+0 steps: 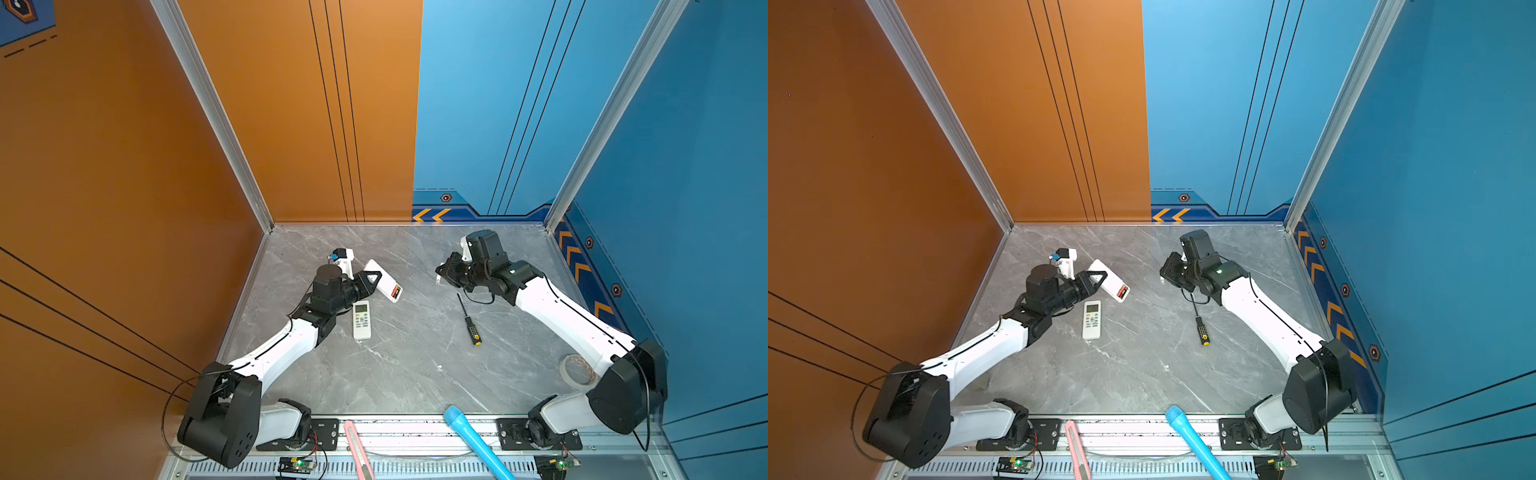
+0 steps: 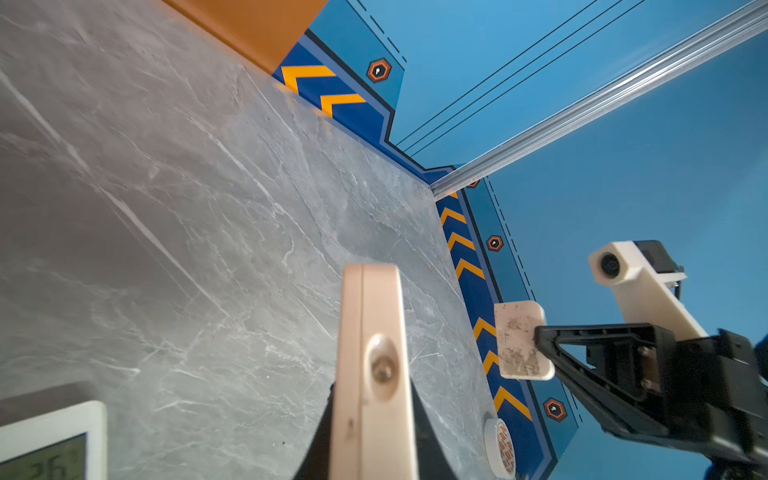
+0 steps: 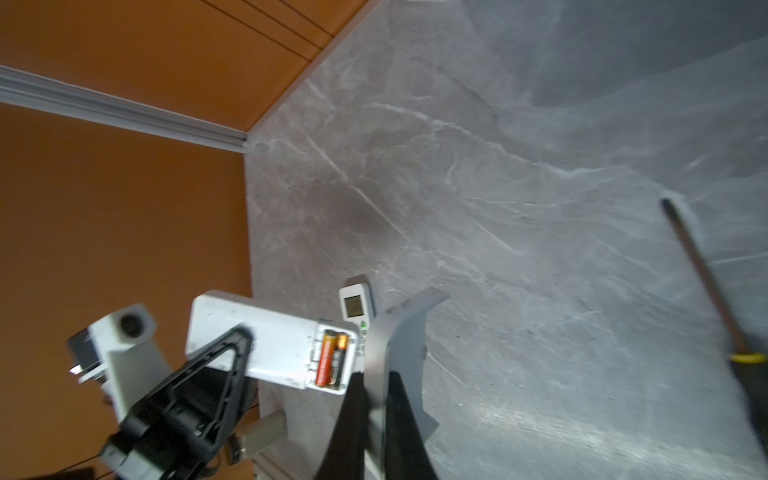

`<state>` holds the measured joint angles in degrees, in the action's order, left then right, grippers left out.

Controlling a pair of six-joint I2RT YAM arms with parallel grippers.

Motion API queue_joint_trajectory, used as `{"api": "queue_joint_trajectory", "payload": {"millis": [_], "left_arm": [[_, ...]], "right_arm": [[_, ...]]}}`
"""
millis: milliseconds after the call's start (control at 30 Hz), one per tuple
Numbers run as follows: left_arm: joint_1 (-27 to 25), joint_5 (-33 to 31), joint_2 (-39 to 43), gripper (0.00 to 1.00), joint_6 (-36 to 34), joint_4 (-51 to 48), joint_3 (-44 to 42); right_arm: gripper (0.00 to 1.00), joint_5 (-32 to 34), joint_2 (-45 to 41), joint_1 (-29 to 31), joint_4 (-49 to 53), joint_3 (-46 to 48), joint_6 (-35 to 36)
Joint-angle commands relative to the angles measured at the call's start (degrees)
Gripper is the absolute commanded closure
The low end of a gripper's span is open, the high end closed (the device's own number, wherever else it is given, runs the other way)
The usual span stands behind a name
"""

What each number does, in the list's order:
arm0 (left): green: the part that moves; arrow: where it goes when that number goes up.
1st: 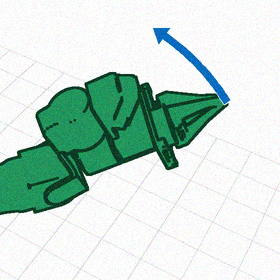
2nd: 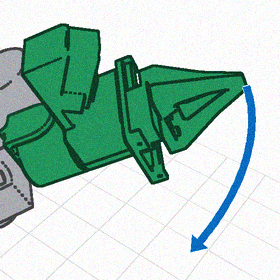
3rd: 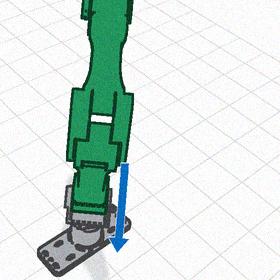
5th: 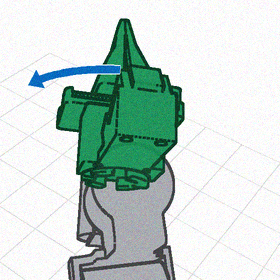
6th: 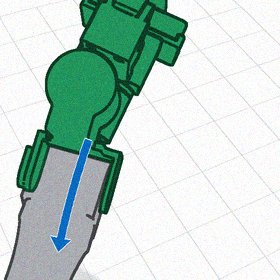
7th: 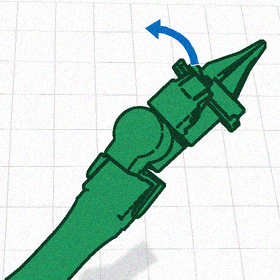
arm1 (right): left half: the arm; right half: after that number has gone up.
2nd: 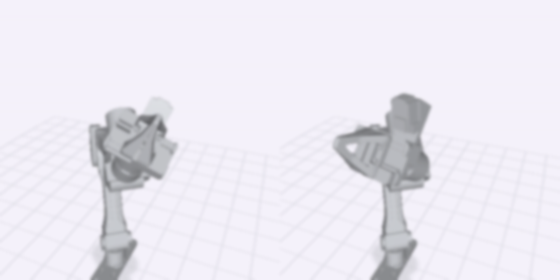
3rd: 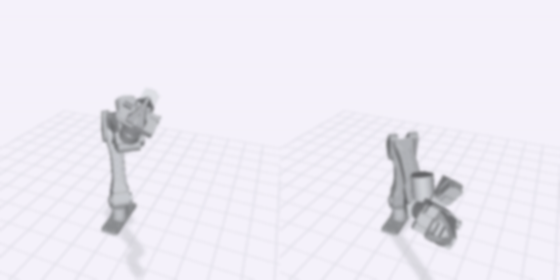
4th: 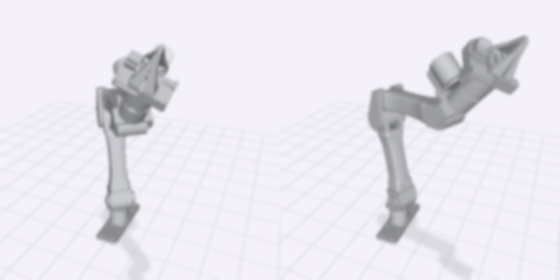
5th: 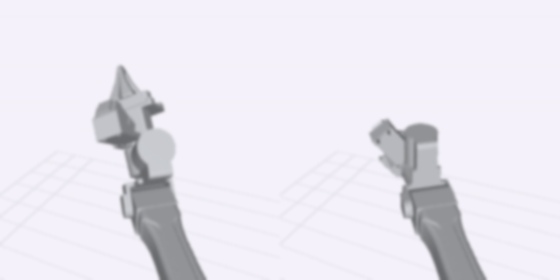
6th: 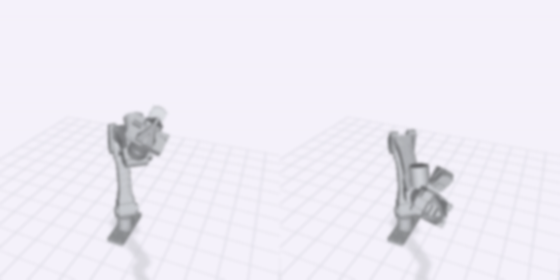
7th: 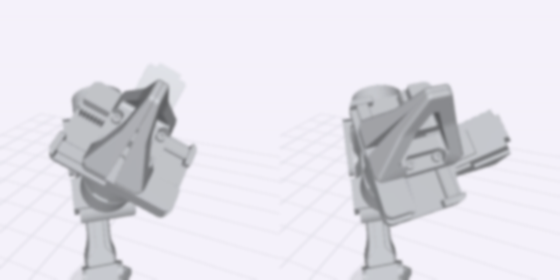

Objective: Unload the batteries from the remote control

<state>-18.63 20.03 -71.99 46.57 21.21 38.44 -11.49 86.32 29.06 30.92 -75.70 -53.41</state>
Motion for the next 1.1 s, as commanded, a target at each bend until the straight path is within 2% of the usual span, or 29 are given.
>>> {"api": "queue_joint_trajectory", "payload": {"millis": [0,133,333,433,500,567,600,800,867,933,1067], "left_arm": [[0.9,3.9,1.3,1.0,-3.5,1.3,-2.1],[1.0,5.7,1.2,1.0,-3.2,1.4,-2.0],[0.6,6.3,0.7,1.0,-2.4,2.8,-2.2],[0.5,6.5,0.5,1.0,-2.1,3.5,-2.5],[0.5,6.8,0.1,1.0,-1.5,4.7,-3.0],[0.5,7.6,-0.9,1.0,-1.0,5.9,-3.0],[0.5,7.9,-1.3,1.0,-0.7,6.3,-3.0],[0.5,9.8,-4.4,1.0,0.9,9.1,-2.8],[0.7,9.4,-5.4,1.0,2.1,10.1,-3.0],[0.7,8.8,-6.6,1.0,3.6,11.5,-3.2],[-2.9,7.8,-12.1,1.0,6.1,11.5,-1.0]], "right_arm": [[1.0,6.1,10.3,0.1,19.9,-1.8,3.6],[1.0,6.7,18.5,1.6,21.7,-4.8,4.3],[1.0,8.3,25.1,2.8,22.2,-8.2,3.5],[0.9,9.1,27.2,3.1,22.0,-9.0,2.6],[0.79,9.2,28.3,3.1,22.0,-9.5,2.3],[0.62,8.5,28.9,2.8,21.7,-10.3,1.8],[0.57,8.5,28.8,2.7,21.6,-10.4,1.7],[0.31,9.1,21.7,1.5,17.6,-9.1,1.8],[0.24,8.3,17.6,1.3,16.2,-8.6,4.2],[0.22,6.7,14.2,1.1,15.8,-8.4,8.5],[0.21,-1.7,8.5,3.0,7.7,-4.3,23.0]]}}
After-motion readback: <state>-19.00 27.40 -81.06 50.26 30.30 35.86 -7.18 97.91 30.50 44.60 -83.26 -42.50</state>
